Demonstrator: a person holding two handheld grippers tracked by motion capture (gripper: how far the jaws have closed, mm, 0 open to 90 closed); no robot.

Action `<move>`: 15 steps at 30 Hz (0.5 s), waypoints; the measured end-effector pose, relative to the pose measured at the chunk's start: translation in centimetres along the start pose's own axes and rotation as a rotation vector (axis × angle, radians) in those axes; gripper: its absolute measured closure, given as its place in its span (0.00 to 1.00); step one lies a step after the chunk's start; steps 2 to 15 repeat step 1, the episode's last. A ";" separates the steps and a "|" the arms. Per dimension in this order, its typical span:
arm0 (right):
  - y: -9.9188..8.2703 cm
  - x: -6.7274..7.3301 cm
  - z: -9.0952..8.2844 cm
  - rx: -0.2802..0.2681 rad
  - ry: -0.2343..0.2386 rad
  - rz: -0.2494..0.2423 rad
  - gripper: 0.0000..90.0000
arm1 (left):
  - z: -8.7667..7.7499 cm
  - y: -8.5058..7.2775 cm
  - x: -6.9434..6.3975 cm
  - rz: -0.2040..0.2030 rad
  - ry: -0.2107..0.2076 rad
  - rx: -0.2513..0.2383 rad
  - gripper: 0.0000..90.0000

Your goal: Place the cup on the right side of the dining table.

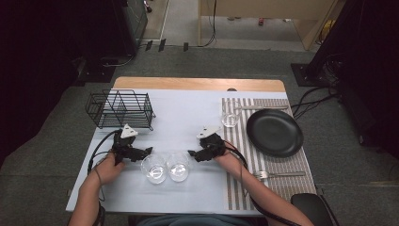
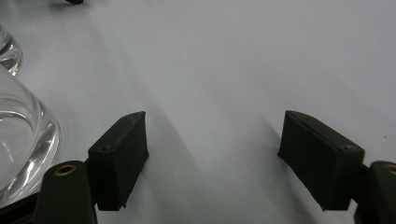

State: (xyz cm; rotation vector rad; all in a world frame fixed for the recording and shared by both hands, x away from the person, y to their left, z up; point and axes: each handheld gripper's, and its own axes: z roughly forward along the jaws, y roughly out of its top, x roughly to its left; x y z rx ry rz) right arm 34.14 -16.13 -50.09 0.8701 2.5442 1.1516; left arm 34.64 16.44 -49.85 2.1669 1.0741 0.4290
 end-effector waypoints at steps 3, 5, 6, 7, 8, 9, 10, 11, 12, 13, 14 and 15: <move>0.0 0.0 0.0 -0.002 0.004 0.004 0.24 | 0.0 0.0 0.0 0.000 0.000 0.000 0.00; 0.0 0.0 0.0 -0.002 0.004 0.004 0.24 | 0.0 0.0 0.0 0.000 0.000 0.000 0.00; 0.0 0.0 0.0 -0.002 0.004 0.004 0.24 | 0.0 0.0 0.0 0.000 0.000 0.000 0.00; 0.0 0.0 0.0 -0.002 0.004 0.004 0.24 | 0.0 0.0 0.0 0.000 0.000 0.000 0.00; 0.0 0.0 0.0 -0.002 0.004 0.004 0.24 | 0.0 0.0 0.0 0.000 0.000 0.000 0.00; 0.0 0.0 0.0 -0.002 0.004 0.004 0.24 | 0.0 0.0 0.0 0.000 0.000 0.000 0.00; 0.0 0.0 0.0 -0.002 0.004 0.004 0.24 | 0.0 0.0 0.0 0.000 0.000 0.000 0.00; 0.0 0.0 0.0 -0.002 0.004 0.004 0.24 | 0.0 0.0 0.0 0.000 0.000 0.000 0.00; 0.0 0.0 0.0 -0.002 0.004 0.004 0.24 | 0.0 0.0 0.0 0.000 0.000 0.000 0.00; 0.0 0.0 0.0 -0.002 0.004 0.004 0.24 | 0.0 0.0 0.0 0.000 0.000 0.000 0.00; 0.0 0.0 0.0 -0.002 0.004 0.004 0.24 | 0.0 0.0 0.0 0.000 0.000 0.000 0.00; 0.0 0.0 0.0 -0.002 0.004 0.004 0.24 | 0.0 0.0 0.0 0.000 0.000 0.000 0.00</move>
